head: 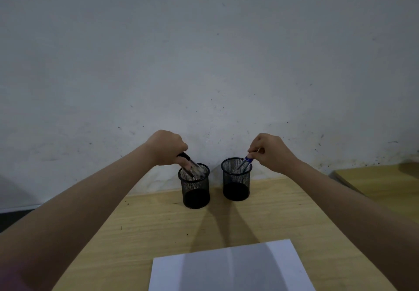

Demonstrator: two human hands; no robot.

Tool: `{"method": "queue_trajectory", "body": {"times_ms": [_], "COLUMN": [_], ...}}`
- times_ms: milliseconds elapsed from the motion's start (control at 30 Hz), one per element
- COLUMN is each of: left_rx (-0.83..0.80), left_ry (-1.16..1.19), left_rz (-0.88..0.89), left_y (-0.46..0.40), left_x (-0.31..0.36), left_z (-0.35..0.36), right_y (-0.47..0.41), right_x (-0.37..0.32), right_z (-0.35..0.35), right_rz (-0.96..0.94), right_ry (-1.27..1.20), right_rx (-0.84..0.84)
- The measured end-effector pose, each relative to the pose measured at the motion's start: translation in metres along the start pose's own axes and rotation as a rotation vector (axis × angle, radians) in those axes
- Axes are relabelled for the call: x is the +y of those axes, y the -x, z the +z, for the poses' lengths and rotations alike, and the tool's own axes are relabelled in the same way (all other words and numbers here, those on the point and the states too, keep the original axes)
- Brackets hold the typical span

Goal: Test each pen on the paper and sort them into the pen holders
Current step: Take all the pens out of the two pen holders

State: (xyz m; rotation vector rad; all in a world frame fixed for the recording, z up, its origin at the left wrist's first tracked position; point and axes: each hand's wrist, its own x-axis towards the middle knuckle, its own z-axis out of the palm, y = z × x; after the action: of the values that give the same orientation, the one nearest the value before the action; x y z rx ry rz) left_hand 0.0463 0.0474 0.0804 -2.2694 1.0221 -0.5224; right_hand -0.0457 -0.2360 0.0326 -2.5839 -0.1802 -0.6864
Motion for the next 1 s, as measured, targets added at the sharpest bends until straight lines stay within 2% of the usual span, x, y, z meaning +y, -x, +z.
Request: {"method": "queue_trajectory", "body": {"times_ms": [200, 333, 400, 467, 533, 800, 933, 1000], "left_rx": [0.208, 0.484, 0.531, 0.538, 0.524, 0.313, 0.182, 0.182], "left_ry": [0.134, 0.347, 0.436, 0.509, 0.565, 0.818, 0.988, 1.034], "left_rz": [-0.098, -0.139, -0.157, -0.179, -0.206, -0.325, -0.295, -0.295], "left_y": [0.051, 0.091, 0.108, 0.120, 0.129, 0.122, 0.112, 0.108], "left_x": [-0.005, 0.018, 0.038, 0.061, 0.084, 0.134, 0.134, 0.132], "left_z": [-0.006, 0.005, 0.017, 0.033, 0.050, 0.097, 0.113, 0.122], "right_y": [0.008, 0.022, 0.033, 0.047, 0.065, 0.121, 0.120, 0.114], "right_x": [-0.018, -0.027, -0.030, -0.032, -0.032, -0.012, -0.002, 0.005], "right_z": [-0.015, -0.023, -0.025, -0.025, -0.016, 0.061, 0.082, 0.088], "right_rz": [-0.064, -0.142, -0.168, -0.132, -0.058, 0.255, 0.312, 0.290], "right_ry": [0.007, 0.002, -0.027, -0.106, -0.172, -0.377, -0.442, -0.382], "right_rx": [0.072, 0.212, 0.310, 0.375, 0.361, 0.164, 0.038, -0.039]}}
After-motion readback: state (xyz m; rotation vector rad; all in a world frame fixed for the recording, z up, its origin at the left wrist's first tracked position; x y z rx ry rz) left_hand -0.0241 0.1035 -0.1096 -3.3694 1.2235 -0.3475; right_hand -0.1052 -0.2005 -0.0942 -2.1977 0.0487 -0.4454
